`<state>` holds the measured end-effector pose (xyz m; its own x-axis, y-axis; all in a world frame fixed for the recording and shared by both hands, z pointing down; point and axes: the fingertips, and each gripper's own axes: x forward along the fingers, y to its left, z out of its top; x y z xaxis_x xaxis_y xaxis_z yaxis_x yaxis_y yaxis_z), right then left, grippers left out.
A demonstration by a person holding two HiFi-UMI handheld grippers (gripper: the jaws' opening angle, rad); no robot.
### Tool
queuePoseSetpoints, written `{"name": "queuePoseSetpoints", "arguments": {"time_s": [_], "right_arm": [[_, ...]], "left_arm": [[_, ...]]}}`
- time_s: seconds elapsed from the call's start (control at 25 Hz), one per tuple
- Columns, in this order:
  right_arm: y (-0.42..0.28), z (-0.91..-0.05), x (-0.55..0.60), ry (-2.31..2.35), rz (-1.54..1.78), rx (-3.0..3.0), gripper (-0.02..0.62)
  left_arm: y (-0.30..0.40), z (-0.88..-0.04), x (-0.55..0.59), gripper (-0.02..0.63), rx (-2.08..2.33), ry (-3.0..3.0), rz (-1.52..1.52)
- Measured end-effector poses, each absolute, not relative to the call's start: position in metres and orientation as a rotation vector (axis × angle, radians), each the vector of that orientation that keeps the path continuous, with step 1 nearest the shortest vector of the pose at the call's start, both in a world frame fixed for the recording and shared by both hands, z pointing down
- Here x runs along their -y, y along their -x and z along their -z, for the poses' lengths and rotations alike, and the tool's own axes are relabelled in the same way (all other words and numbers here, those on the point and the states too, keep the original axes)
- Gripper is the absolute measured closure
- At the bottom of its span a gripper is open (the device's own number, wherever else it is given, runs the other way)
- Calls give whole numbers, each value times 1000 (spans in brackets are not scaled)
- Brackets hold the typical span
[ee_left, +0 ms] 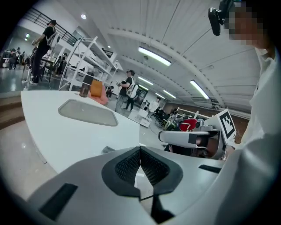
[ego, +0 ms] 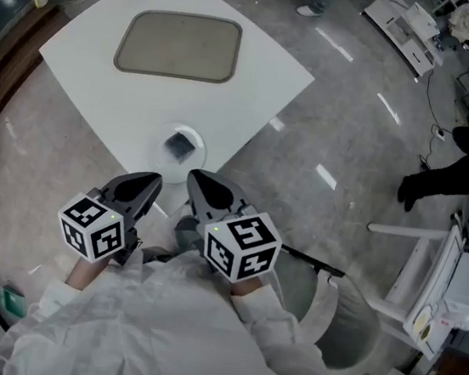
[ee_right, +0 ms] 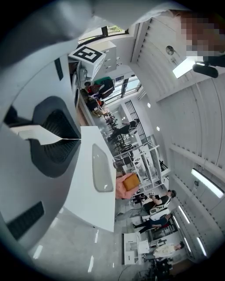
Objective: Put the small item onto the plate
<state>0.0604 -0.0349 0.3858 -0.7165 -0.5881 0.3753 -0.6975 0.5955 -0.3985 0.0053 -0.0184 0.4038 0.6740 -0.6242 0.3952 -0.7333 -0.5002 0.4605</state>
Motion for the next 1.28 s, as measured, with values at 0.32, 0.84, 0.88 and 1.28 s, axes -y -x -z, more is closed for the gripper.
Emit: {"name": "queuePoseSetpoints", "arguments": {"time_s": [0.32, 0.84, 0.88, 1.28], "right_arm": [[-71, -402, 66, -1021, -800, 2588, 580], [-56, -404, 87, -1082, -840, 2544, 580], [-56, -405, 88, -1093, -845, 2536, 580], [-60, -420, 89, -1183, -900, 2455, 580]], "left_arm": [[-12, -416, 44, 595, 1088, -2233, -237], [16, -420, 62, 595, 1052, -2207, -294], [17, -421, 63, 595, 1039, -2209, -300], [35, -442, 70, 595, 1001, -2136, -349]]}}
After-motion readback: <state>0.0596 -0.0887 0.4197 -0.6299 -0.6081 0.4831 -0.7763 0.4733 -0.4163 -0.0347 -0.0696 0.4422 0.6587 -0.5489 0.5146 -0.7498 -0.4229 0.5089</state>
